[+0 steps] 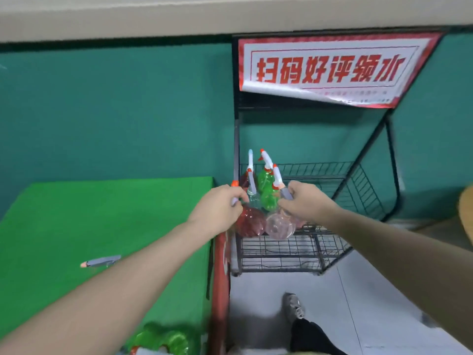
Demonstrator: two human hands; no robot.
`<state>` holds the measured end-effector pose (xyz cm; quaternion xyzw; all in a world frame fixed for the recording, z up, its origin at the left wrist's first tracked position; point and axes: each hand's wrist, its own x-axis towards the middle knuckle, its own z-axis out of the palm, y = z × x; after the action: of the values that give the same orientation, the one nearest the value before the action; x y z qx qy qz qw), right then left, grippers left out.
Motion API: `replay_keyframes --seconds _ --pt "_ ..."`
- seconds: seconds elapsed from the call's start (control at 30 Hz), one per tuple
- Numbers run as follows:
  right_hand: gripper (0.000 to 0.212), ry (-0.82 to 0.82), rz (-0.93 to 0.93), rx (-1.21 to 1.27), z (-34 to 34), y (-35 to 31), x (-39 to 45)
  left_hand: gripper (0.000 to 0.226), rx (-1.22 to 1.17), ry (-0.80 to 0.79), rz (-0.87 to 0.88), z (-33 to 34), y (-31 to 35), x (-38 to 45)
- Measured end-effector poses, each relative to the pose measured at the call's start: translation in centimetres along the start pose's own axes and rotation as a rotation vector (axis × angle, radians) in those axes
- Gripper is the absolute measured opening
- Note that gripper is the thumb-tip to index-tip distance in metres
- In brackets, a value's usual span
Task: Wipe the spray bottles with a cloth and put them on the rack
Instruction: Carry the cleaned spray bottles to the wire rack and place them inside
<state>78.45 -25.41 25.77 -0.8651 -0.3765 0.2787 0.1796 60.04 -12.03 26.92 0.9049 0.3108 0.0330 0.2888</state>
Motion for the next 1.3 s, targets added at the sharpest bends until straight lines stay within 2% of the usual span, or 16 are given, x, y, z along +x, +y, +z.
replay_keyframes --seconds 0.23,0.43,0.83,1.13,1.23,1.3 --pt "0.018 0.050 0.070 0.126 -2.6 5.9 3.6 0.022 0.051 -0.009 0.049 4.6 3.8 6.8" --pt "0.021 -0.017 0.099 0.213 -0.9 9.0 8.3 0.026 0.146 -0.049 -0.055 8.8 3.4 11.0" --pt "0.021 -0.169 0.170 0.270 4.2 10.5 13.4 0.031 0.262 -0.175 -0.223 12.2 0.9 14.1" --pt "0.017 -0.176 0.198 0.385 5.7 9.8 15.1 0.032 0.258 -0.210 -0.366 13.4 -1.1 15.4" --pt "0.017 -0.188 0.243 0.507 5.4 9.7 15.3 0.030 0.243 -0.213 -0.365 13.6 -1.4 15.7" --pt "0.017 -0.180 0.249 0.488 5.2 9.9 15.4 0.028 0.232 -0.215 -0.361 13.6 -1.3 16.0"
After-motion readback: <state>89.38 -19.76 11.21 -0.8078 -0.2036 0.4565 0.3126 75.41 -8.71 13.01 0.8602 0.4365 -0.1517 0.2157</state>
